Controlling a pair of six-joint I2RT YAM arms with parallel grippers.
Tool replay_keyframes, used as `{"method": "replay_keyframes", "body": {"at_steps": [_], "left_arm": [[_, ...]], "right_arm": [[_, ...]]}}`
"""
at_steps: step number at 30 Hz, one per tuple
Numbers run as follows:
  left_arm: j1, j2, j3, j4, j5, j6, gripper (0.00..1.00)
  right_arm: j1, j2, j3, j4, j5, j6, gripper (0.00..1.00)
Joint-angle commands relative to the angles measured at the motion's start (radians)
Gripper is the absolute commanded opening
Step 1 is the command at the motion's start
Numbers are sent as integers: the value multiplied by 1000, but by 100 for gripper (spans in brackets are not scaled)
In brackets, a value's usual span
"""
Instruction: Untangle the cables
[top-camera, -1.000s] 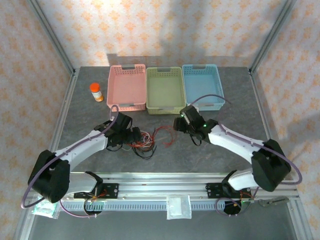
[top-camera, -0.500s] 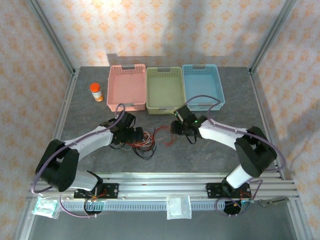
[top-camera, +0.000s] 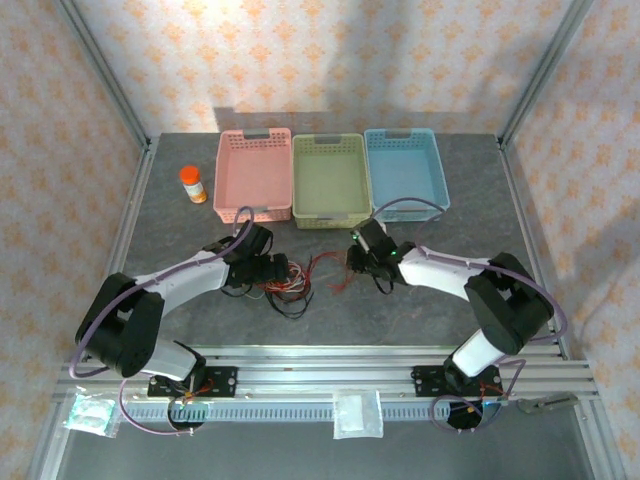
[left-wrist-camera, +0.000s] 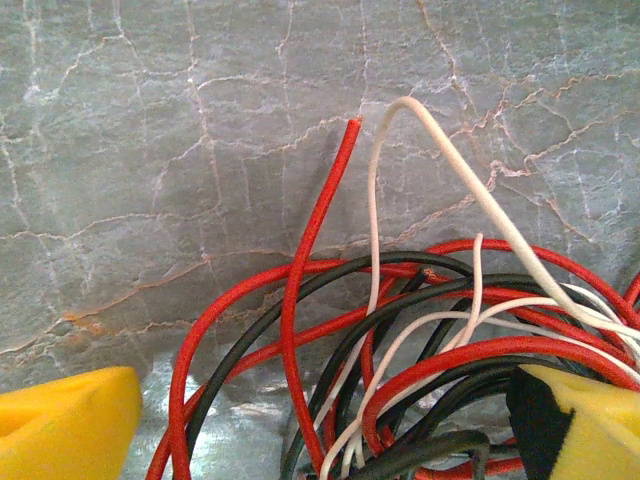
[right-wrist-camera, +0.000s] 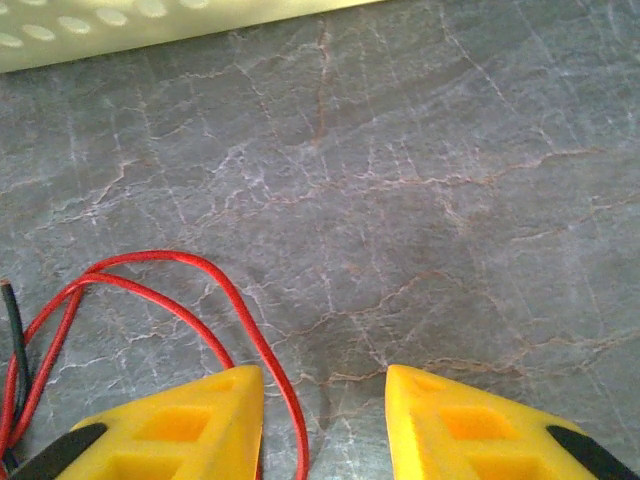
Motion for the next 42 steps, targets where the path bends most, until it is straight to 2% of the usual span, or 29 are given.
{"method": "replay_keyframes", "body": {"at_steps": [1, 8, 17, 30, 36, 42], "left_arm": [[3, 22, -4, 16, -3, 19, 96], [3, 28, -13, 20, -2, 19, 96], [4, 36, -17, 37, 15, 19, 95], [4, 39, -26, 46, 24, 19, 95], [3, 30, -34, 46, 21, 19, 96], [3, 34, -30, 40, 13, 18, 96]], "right_arm": [[1, -27, -23, 56, 24, 57, 37], [6, 7, -41, 49, 11, 104, 34], [17, 36, -42, 77, -38, 90, 34], [37, 58, -40, 63, 9, 95, 32], [44, 78, -36, 61, 14, 99, 27], [49, 62, -31, 56, 30, 113, 18]]}}
